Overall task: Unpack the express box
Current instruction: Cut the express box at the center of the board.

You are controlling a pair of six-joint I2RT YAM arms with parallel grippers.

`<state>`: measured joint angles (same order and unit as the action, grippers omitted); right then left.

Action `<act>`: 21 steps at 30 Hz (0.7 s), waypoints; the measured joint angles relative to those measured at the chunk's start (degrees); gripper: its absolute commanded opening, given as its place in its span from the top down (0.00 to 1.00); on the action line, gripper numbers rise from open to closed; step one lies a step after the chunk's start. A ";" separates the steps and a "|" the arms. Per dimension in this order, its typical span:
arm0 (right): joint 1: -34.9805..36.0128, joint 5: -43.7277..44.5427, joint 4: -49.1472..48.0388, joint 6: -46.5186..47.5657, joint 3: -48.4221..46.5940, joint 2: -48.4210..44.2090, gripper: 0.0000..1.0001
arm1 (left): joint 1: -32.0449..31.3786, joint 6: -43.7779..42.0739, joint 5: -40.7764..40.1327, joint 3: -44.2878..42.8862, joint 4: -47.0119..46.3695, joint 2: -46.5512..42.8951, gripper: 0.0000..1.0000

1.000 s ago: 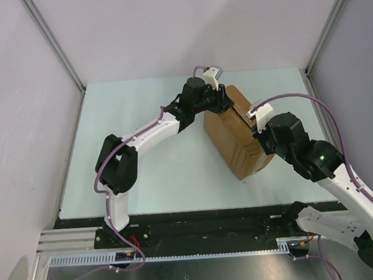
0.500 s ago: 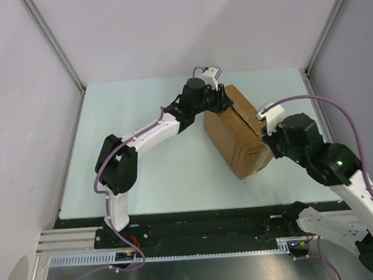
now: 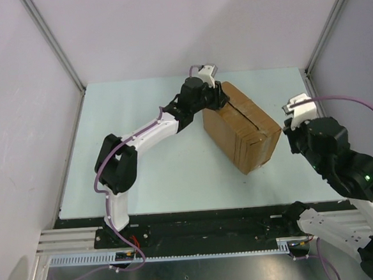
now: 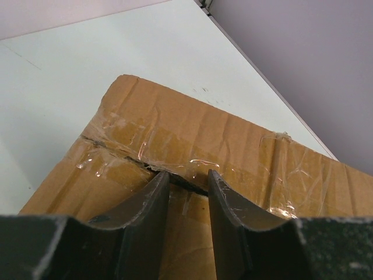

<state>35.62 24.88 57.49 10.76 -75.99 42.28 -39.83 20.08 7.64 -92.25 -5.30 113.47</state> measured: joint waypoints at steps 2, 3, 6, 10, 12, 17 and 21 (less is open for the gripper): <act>-0.57 1.86 -0.90 -2.45 0.00 2.49 1.00 | 0.00 0.00 0.00 0.11 -0.02 -0.11 0.59; -1.11 2.49 -1.31 -4.07 0.00 4.04 1.00 | 0.00 0.04 0.04 0.37 -0.04 -0.28 0.59; -3.85 1.92 -2.10 -8.31 -0.02 8.79 1.00 | 0.00 0.07 0.44 1.22 0.07 -1.11 0.58; -9.49 -1.95 -2.08 -12.61 0.00 13.97 1.00 | 0.00 0.02 0.92 2.71 1.44 -2.84 0.55; -11.54 -3.50 -2.25 -13.94 0.00 14.69 1.00 | 0.09 -0.04 0.85 3.80 2.25 -4.15 0.53; -13.03 -6.80 -3.87 -15.37 0.00 14.75 1.00 | 0.72 -0.22 0.94 5.66 4.72 -7.43 0.38; -13.27 -8.09 -7.13 -15.72 0.94 15.65 1.00 | 1.16 -0.90 0.72 5.25 8.52 -9.38 0.31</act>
<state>22.35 16.80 50.37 -4.95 -75.05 57.93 -38.68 19.18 8.36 -87.00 3.22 104.09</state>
